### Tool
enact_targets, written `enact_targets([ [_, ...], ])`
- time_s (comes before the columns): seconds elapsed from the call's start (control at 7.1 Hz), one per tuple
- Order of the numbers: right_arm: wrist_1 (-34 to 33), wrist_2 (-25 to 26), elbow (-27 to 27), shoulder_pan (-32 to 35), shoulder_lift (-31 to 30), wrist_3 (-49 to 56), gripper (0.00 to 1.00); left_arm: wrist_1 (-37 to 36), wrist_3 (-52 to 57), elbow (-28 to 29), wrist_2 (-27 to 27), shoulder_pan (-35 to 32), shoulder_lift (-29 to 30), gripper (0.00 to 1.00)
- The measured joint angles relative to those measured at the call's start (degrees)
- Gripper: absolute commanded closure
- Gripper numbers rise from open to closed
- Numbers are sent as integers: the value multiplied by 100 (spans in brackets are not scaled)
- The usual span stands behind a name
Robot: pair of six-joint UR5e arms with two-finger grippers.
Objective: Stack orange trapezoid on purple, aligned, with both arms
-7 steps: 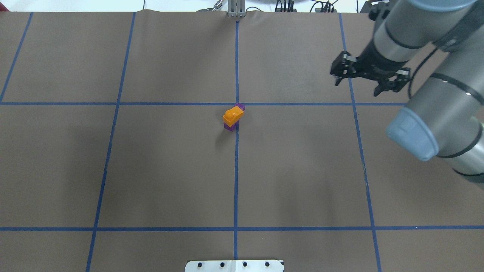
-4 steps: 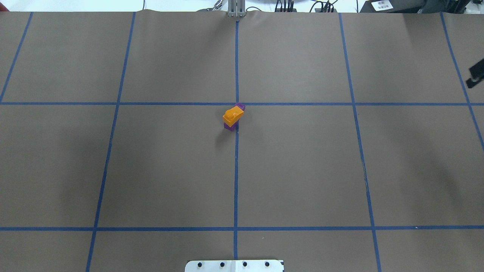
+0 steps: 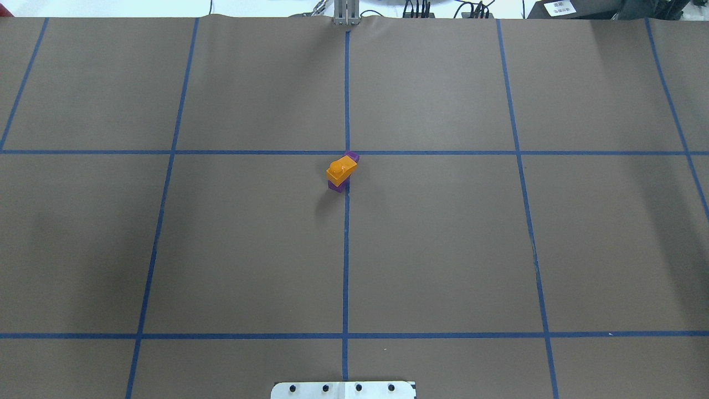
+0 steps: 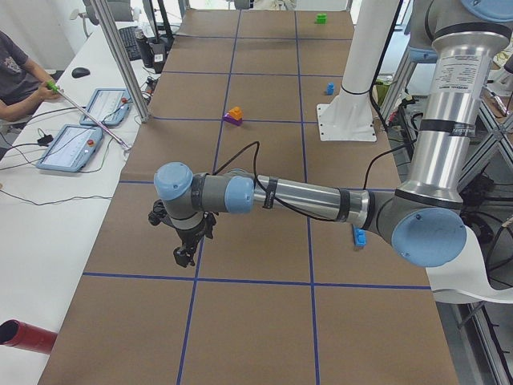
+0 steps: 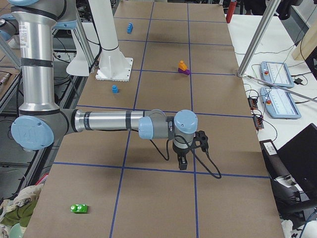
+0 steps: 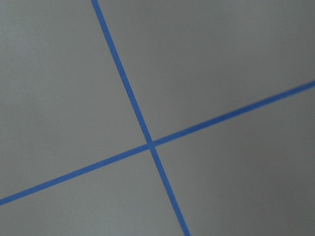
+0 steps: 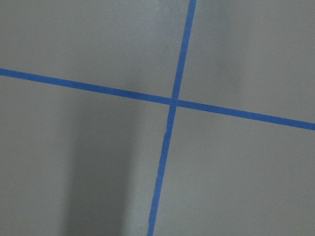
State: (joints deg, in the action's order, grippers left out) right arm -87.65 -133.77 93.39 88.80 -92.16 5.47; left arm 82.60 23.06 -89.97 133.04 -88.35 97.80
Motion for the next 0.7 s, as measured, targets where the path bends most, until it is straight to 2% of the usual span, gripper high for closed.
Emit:
enact_targets([
  [0.28, 179, -29, -40, 12, -164, -323, 0, -8, -446, -57, -5, -29, -62, 0],
  [0.7, 200, -95, -10, 14, -207, -535, 0, 7, -521, -98, -22, -59, -228, 0],
])
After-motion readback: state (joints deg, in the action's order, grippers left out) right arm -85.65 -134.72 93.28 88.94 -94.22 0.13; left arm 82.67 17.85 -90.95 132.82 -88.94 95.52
